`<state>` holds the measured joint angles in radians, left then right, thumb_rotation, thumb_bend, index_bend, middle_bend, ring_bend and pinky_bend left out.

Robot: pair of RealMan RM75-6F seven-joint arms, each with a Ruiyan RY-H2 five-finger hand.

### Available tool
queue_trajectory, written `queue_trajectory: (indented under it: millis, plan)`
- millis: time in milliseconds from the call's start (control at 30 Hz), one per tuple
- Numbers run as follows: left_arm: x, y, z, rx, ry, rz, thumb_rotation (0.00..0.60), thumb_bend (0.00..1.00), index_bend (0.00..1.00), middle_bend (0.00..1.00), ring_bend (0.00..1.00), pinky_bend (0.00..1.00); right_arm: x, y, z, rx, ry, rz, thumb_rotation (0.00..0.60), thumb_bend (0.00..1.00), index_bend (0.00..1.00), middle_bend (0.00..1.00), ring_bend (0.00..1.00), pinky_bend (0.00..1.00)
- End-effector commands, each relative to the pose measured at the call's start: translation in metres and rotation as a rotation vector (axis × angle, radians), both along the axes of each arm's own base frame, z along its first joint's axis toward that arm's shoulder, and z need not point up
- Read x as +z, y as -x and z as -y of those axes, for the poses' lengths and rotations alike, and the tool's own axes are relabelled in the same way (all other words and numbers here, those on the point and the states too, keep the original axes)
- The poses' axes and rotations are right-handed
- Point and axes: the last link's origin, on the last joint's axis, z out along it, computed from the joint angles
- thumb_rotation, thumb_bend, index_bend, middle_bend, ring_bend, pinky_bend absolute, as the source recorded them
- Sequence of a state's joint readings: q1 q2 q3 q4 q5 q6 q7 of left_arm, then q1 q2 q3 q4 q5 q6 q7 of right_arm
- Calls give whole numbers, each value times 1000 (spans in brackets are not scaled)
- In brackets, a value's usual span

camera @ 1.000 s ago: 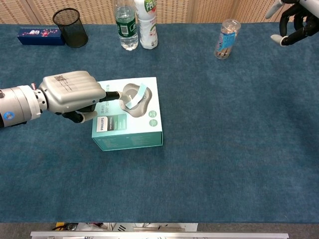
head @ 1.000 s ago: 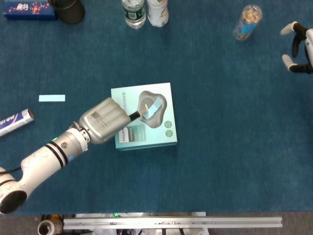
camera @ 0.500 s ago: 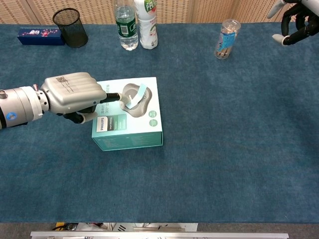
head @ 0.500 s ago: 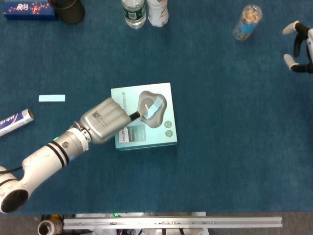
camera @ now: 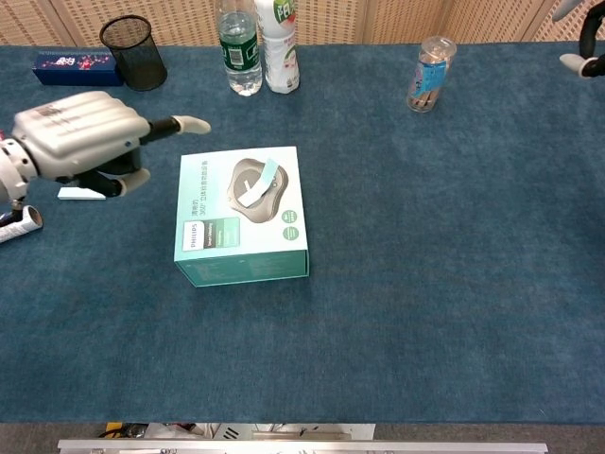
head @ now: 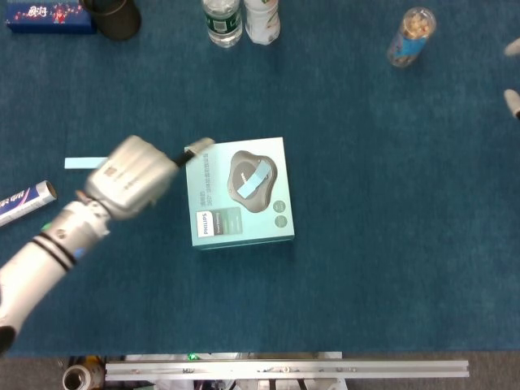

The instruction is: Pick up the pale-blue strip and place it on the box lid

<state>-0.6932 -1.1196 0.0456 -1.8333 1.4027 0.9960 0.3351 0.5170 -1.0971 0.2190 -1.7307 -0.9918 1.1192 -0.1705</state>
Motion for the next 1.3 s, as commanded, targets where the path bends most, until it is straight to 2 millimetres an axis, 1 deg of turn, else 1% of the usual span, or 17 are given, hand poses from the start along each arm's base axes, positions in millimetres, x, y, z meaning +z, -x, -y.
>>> queue_trajectory:
  millis: [33,133,233,300,367,500,567,700,867,967,1100,1300]
  plan:
    - [26,31,4,78,-96,42,600,552,61,678,699,859,8,11,-13,-25,7,-10,600,257,357,636,670,935]
    - [44,54,10,144,-176,76,600,473,60,619,635,809,18,23,-27,-59,21,-20,600,195,335,570,552,735]
    - [61,79,18,214,-255,102,600,429,61,542,556,726,25,35,-42,-82,48,-28,600,169,318,514,466,609]
    - [71,96,25,267,-312,117,600,410,61,490,499,671,29,43,-54,-98,78,-27,600,166,312,495,437,576]
    - [80,112,33,319,-369,132,600,388,61,455,471,634,32,49,-67,-113,109,-28,600,166,308,485,423,552]
    - [95,135,49,385,-477,180,600,378,65,368,376,538,32,59,-89,-123,153,-57,600,166,300,477,413,536]
    - [99,145,57,407,-523,199,600,377,75,350,352,503,31,63,-98,-131,160,-66,600,157,300,477,412,536]
    - [106,164,78,439,-593,202,600,377,90,350,333,457,31,69,-115,-139,177,-84,600,84,299,477,412,536]
    - [108,174,101,470,-633,214,600,377,97,350,332,441,30,71,-129,-133,185,-104,600,62,300,477,410,536]
    - [108,177,110,488,-639,219,600,377,97,350,332,438,28,70,-134,-130,184,-97,600,61,300,477,410,536]
    - [106,178,115,493,-641,230,600,377,97,350,332,434,27,68,-135,-123,176,-92,600,61,300,477,410,535]
    - [104,176,115,486,-626,232,600,377,97,350,332,430,23,63,-135,-104,164,-86,600,61,300,477,410,536]
